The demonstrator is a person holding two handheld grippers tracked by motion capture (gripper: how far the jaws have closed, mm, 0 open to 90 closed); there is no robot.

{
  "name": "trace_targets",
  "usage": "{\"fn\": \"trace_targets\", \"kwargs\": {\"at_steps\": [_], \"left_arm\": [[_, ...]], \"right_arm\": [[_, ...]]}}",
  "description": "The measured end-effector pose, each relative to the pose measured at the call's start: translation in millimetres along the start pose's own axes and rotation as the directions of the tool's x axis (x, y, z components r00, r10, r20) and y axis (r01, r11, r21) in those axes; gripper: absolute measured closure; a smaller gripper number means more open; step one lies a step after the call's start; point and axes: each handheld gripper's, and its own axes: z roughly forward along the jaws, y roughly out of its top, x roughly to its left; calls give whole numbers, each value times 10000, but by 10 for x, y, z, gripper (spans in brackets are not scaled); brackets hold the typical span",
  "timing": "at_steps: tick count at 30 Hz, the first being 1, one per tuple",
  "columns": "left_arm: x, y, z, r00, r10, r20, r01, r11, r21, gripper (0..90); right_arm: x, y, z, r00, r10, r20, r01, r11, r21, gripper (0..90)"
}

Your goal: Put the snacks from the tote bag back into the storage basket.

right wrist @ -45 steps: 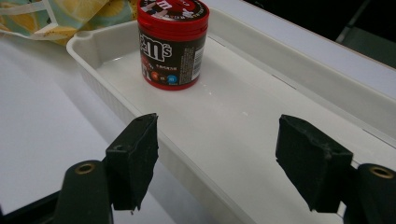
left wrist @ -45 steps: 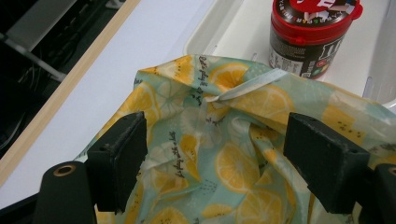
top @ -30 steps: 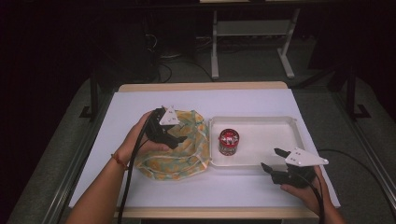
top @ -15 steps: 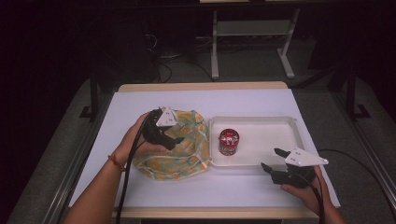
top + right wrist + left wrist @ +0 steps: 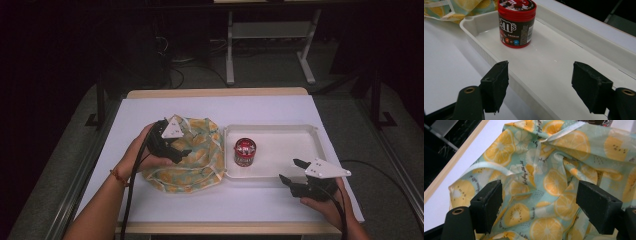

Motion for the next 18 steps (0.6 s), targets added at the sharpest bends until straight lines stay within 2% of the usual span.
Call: {"fn": "trace_targets", "kwargs": {"at_steps": [18], "left_arm": [[-3,-207,1,9998,-153,-120,157,9995,291,211]], "right_arm": [[-1,1,0,10000,-2,31,2,10000,-12,289]]}}
